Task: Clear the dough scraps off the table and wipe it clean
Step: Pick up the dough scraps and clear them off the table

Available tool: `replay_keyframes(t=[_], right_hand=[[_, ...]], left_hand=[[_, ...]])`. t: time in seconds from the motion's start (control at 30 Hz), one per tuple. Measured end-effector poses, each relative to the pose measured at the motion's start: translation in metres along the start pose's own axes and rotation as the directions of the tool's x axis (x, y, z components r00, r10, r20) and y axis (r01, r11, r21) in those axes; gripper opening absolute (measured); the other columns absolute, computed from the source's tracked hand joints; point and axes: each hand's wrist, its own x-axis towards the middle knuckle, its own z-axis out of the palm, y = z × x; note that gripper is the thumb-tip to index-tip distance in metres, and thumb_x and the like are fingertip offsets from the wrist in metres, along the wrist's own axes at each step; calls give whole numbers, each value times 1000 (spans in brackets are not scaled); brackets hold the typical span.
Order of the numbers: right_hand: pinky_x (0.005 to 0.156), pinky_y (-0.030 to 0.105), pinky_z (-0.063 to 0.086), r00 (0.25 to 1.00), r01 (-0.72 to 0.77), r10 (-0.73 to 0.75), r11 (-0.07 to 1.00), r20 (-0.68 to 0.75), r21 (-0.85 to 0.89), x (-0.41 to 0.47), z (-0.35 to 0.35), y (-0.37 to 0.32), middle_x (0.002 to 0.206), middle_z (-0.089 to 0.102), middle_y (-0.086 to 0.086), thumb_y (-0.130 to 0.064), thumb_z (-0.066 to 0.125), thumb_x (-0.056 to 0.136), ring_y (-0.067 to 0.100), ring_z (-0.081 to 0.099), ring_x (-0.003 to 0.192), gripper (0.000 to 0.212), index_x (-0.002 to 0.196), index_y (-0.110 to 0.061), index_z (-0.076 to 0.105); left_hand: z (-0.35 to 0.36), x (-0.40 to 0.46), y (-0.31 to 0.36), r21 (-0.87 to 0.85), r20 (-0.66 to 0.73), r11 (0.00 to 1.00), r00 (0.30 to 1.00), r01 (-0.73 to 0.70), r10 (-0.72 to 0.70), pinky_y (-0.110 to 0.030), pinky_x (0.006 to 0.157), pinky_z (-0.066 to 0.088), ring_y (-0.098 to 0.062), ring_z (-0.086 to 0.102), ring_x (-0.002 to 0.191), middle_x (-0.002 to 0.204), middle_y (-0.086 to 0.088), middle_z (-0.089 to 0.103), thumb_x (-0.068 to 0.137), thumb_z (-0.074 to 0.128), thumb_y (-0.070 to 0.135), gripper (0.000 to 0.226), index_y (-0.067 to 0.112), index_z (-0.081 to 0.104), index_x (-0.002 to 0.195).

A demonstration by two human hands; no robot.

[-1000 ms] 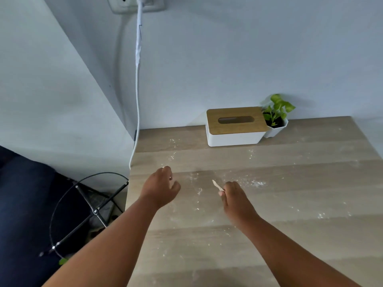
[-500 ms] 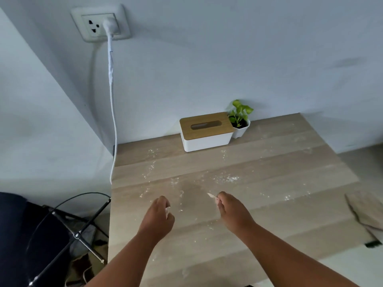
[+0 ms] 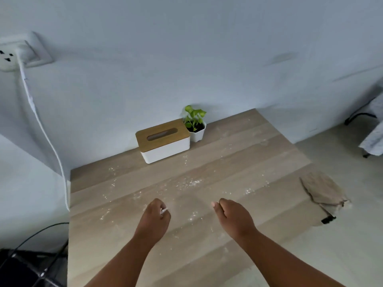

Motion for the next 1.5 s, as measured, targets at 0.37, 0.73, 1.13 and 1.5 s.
replay_keyframes(t=[0.37,0.73,1.13,1.5], right_hand=[[84,32,50,980,-169,183,973,-82,155,-37,-59,108,98,70,5,-29,39,109,22,67,95,30,105,-12,63],[69,40,47,895,-398,428,892,-122,214,-90,-121,232,80,65,1,-30,39,106,23,63,78,26,87,-16,52],[62,39,43,653,-577,707,697,-272,427,-163,-180,341,67,54,-3,-34,38,108,19,54,65,36,74,-25,44],[69,42,51,402,-640,876,478,-267,602,-186,-225,418,70,63,1,-37,40,107,22,63,72,39,75,-19,50]], left_hand=[[82,-7,125,-22,118,998,991,-59,61,-28,56,39,-7,55,59,68,5,60,100,51,17,21,33,56,88],[192,-25,238,-4,284,980,939,-200,193,-34,60,45,-14,57,62,71,-2,64,102,52,31,19,30,53,83],[324,-41,370,-124,504,944,800,-306,325,-34,64,46,-14,64,69,71,1,65,102,55,31,21,26,55,81],[432,-43,472,-219,685,924,625,-313,374,-48,59,50,-17,55,61,76,-6,62,102,53,28,23,13,56,86]])
